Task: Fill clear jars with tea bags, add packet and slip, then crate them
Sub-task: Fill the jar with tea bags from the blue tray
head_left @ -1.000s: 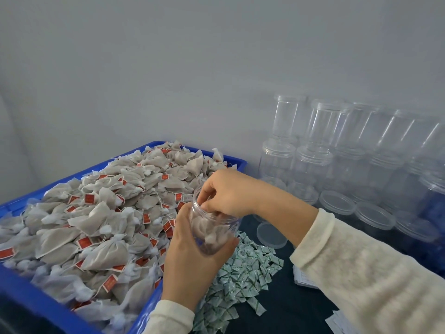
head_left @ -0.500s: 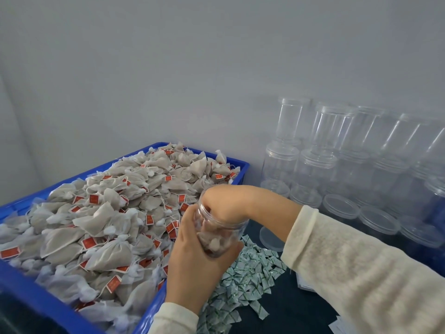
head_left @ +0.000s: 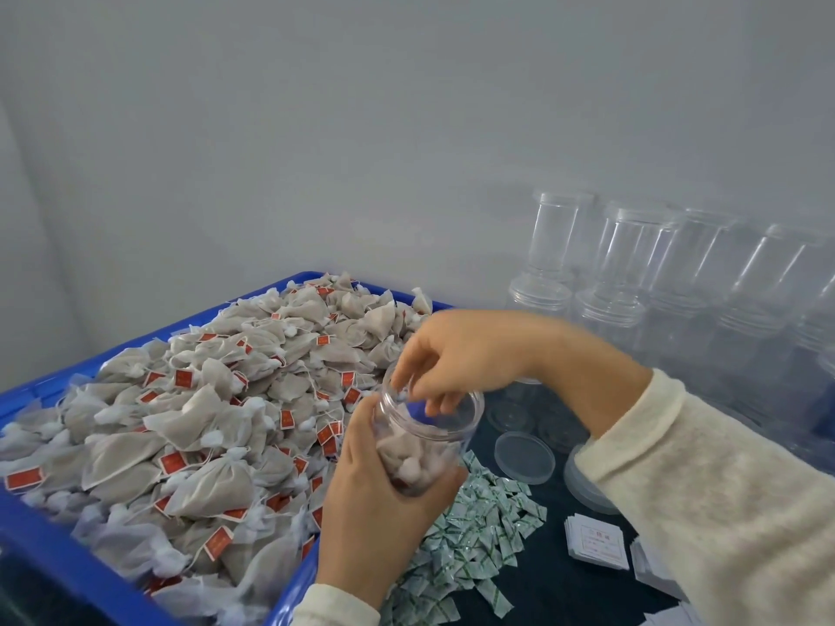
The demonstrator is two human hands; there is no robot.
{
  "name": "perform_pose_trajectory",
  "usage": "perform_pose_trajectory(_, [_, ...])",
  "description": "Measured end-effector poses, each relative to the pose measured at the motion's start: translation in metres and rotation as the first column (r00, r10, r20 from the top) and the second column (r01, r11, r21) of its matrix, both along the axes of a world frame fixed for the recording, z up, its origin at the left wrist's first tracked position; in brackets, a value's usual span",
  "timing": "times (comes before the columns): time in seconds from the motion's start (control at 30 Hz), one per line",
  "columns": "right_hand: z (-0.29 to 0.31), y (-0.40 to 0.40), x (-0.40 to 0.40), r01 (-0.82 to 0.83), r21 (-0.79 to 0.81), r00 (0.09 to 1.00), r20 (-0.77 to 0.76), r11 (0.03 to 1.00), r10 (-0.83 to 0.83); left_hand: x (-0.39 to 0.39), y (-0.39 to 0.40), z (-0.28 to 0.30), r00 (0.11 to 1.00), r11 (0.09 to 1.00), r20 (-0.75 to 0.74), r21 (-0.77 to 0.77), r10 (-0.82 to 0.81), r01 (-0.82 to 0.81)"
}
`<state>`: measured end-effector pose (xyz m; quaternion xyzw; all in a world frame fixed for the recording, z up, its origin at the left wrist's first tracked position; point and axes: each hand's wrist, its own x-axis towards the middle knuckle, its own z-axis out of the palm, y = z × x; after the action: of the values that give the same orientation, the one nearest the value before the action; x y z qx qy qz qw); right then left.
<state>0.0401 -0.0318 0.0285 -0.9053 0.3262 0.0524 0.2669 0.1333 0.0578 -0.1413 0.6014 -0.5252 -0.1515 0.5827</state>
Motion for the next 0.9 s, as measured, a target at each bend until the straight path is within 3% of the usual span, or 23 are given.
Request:
perform_pose_trajectory(0.2, [0.017, -0.037, 0.009, 0.154, -0.034, 0.929, 0.344, 0.987, -0.133, -0.001, 0.000, 0.002, 1.000, 1.000, -0.018, 0.008, 0.011, -0.011])
perform_pose_trajectory(0.37, [-0.032, -0.081, 0.043, 0.290, 0.043, 0.840, 0.468, 0.956, -0.276, 0.000, -0.001, 0.002, 0.997, 1.000, -0.078, 0.011, 0.007, -0.006])
perform_pose_trajectory(0.63, [-0.100, -0.110, 0.079, 0.205, 0.037, 0.892, 0.405, 0.978, -0.202, 0.002, -0.006, 0.000, 0.993, 0.997, -0.115, -0.072, -0.040, 0.031])
perform_pose_trajectory(0.8, [-0.122, -0.111, 0.105, 0.129, -0.255, 0.982, 0.167, 0.958, -0.088, 0.001, -0.009, -0.003, 0.996, 0.996, -0.088, -0.085, -0.015, 0.007])
perform_pose_trajectory(0.9, [-0.132, -0.113, 0.110, 0.169, -0.260, 0.978, 0.166, 0.951, -0.128, 0.002, -0.012, -0.006, 0.996, 0.996, -0.093, -0.083, 0.009, -0.016])
